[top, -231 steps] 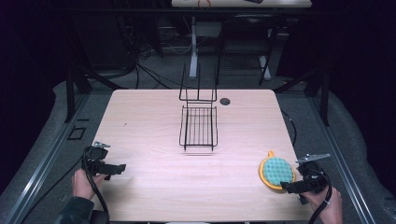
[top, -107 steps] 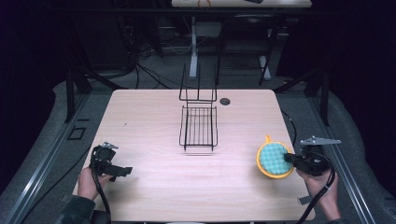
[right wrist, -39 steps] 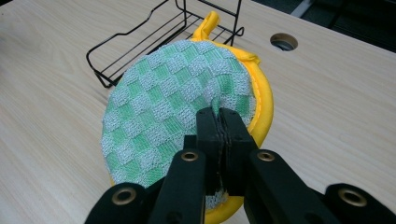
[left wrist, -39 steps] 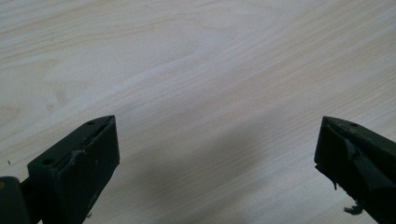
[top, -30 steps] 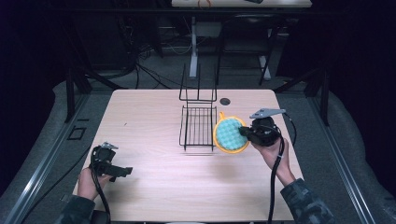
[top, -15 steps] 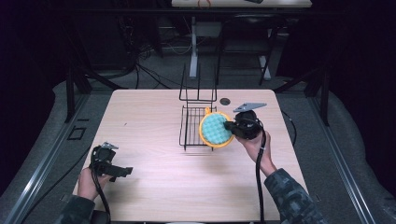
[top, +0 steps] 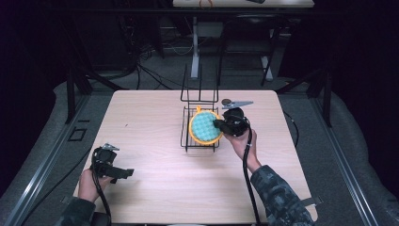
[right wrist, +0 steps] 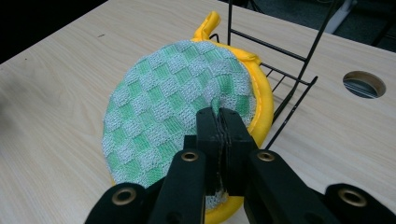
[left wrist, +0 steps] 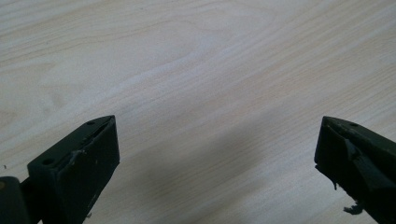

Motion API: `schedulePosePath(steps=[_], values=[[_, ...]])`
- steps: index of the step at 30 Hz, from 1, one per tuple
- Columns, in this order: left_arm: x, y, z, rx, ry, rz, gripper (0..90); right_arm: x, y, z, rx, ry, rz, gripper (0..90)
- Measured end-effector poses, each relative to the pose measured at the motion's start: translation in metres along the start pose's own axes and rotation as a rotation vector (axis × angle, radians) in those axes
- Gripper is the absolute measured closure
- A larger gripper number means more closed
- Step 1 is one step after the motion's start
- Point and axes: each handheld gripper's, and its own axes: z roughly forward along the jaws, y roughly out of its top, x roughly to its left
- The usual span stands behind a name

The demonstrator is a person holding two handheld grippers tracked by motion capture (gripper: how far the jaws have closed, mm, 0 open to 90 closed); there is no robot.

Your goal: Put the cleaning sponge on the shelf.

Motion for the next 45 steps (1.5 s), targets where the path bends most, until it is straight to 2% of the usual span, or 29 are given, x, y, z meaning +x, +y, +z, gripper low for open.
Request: schedulePosePath(steps=[10, 14, 16, 31, 37, 45], values=[[0.0, 0.0, 0.0, 0.0, 0.0, 0.0, 0.0, 0.004, 0.0, 0.014, -0.001, 0.001, 0.027, 88.1], [0.0, 0.0, 0.0, -0.003, 0.0, -0.002, 0.0, 0.005, -0.001, 0.018, -0.006, -0.005, 0.016, 88.1], [0.0, 0.0, 0.0, -0.001, 0.0, 0.002, 0.0, 0.005, -0.002, 0.02, -0.003, -0.003, 0.039, 88.1], [0.0, 0.0, 0.0, -0.001, -0.001, 0.003, 0.0, -0.005, -0.01, 0.035, 0.002, -0.032, 0.073, 87.9], [0.0, 0.0, 0.0, 0.0, -0.001, 0.004, 0.0, -0.008, -0.013, 0.04, 0.011, -0.028, 0.117, 87.8], [0.0, 0.0, 0.001, -0.004, 0.003, 0.002, 0.0, -0.007, -0.015, 0.048, 0.009, -0.025, 0.114, 87.7]])
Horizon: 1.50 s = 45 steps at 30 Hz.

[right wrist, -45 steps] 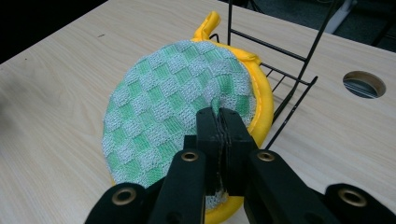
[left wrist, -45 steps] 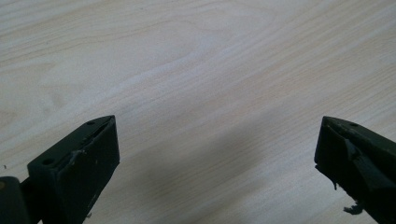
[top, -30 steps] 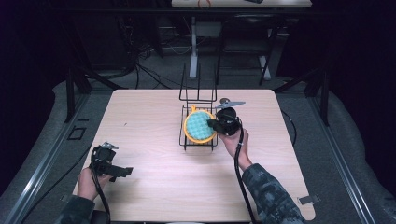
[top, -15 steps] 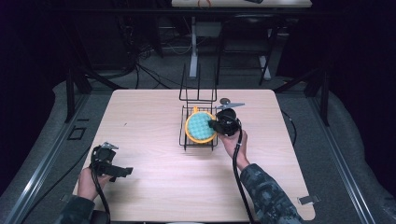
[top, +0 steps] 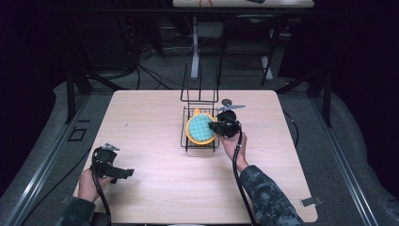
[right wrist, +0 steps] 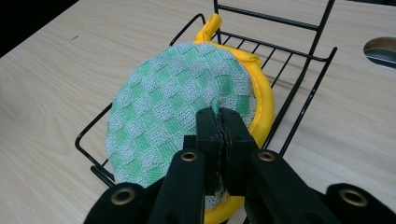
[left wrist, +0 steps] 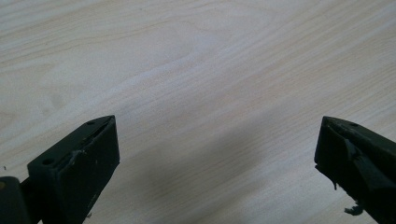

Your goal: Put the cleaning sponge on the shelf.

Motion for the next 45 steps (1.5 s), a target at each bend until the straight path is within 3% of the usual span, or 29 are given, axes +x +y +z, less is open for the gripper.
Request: schedulePosePath(steps=[15, 21, 34, 41, 45], values=[[0.0, 0.0, 0.0, 0.004, -0.002, 0.002, 0.0, -0.002, -0.003, 0.007, -0.008, -0.007, 0.01, 87.7], [0.0, 0.0, 0.0, 0.01, -0.003, 0.002, 0.0, 0.0, -0.007, 0.011, -0.004, -0.035, 0.0, 87.7], [0.0, 0.0, 0.0, 0.006, -0.003, -0.001, 0.0, 0.0, -0.014, 0.016, -0.007, -0.062, 0.036, 85.0], [0.0, 0.0, -0.001, 0.007, -0.004, -0.003, 0.0, -0.003, -0.014, 0.016, 0.001, -0.054, 0.052, 75.7], [0.0, -0.001, 0.0, 0.007, -0.003, -0.004, 0.0, -0.003, -0.014, 0.013, -0.005, -0.018, 0.052, 59.8]])
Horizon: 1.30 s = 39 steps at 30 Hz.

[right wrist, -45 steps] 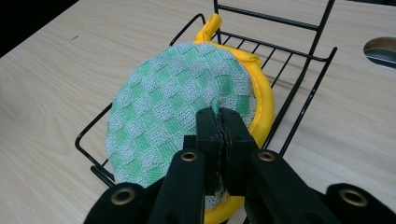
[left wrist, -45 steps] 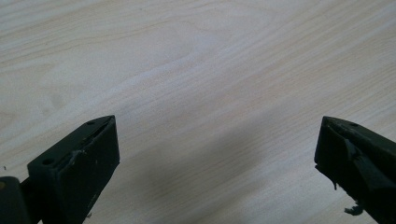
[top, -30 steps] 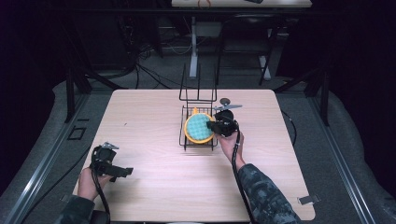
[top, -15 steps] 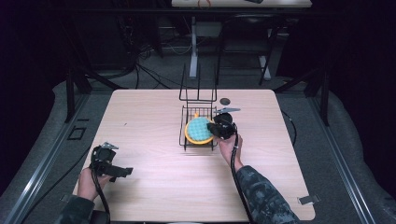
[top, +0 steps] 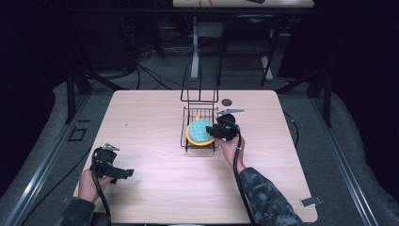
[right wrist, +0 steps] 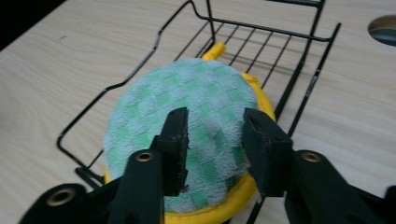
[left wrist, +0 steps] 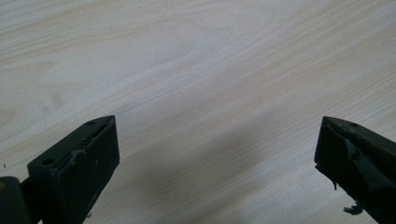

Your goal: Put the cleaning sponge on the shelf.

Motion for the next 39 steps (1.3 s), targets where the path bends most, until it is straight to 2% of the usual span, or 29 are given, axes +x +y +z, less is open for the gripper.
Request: schedulePosePath(steps=[4, 7, 16, 23, 28, 31, 37, 39], values=[[0.0, 0.0, 0.0, 0.002, 0.001, 0.001, 0.0, 0.007, 0.0, -0.001, 0.021, 0.014, -0.029, 54.4], [-0.001, 0.0, 0.0, 0.004, 0.001, 0.003, 0.0, 0.011, -0.001, 0.001, 0.038, 0.016, -0.041, 56.6], [-0.001, 0.0, 0.0, 0.005, 0.002, 0.002, 0.0, 0.006, -0.003, 0.006, 0.043, -0.012, -0.008, 57.4], [-0.001, 0.0, 0.0, 0.003, 0.003, 0.006, 0.0, 0.007, -0.001, 0.0, 0.033, 0.009, -0.014, 43.7], [0.0, 0.0, 0.0, 0.003, 0.002, 0.006, 0.0, 0.009, 0.002, -0.009, 0.033, 0.021, -0.051, 33.7], [0.0, 0.0, 0.0, 0.004, 0.003, 0.008, 0.0, 0.011, 0.002, -0.012, 0.026, 0.029, -0.055, 29.2], [-0.001, 0.0, 0.0, 0.003, 0.002, 0.01, 0.0, 0.017, 0.003, -0.031, 0.036, 0.062, -0.096, 15.8], [-0.001, 0.0, 0.0, 0.003, 0.003, 0.01, 0.0, 0.017, 0.003, -0.037, 0.046, 0.076, -0.099, 14.8]])
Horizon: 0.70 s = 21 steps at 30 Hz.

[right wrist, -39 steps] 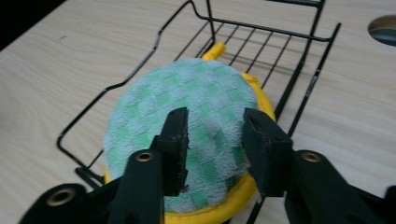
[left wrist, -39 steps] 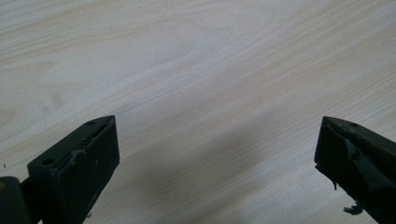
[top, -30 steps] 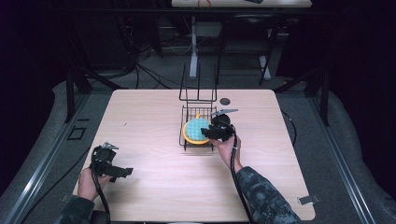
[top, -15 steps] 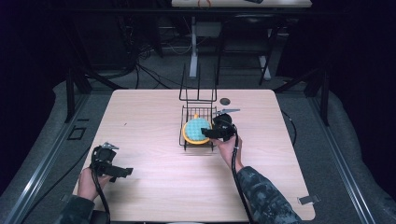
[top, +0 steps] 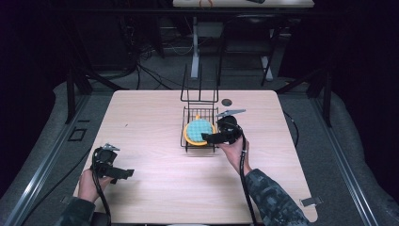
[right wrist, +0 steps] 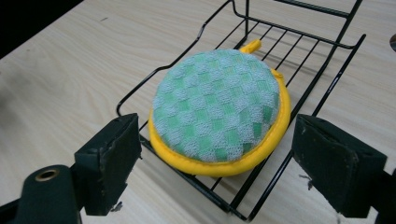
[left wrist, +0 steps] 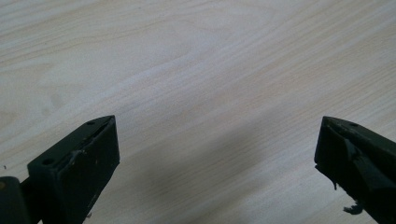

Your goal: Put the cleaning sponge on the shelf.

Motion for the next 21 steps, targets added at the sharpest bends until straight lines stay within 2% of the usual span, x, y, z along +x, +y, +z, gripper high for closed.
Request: schedulePosePath(steps=[5, 11, 15, 21], values=[[0.0, 0.0, 0.0, 0.0, 0.0, -0.001, 0.0, 0.002, 0.0, -0.013, -0.009, 0.014, -0.033, 11.9], [-0.001, 0.0, 0.0, 0.0, 0.001, -0.003, 0.0, 0.005, -0.003, -0.032, 0.017, 0.014, -0.082, 3.9], [-0.001, 0.0, 0.0, -0.001, 0.001, -0.001, 0.0, 0.005, -0.005, -0.043, 0.024, 0.013, -0.107, 1.7], [-0.001, 0.0, 0.0, 0.0, 0.001, 0.0, 0.0, 0.004, -0.013, -0.064, 0.017, -0.018, -0.154, 0.6]])
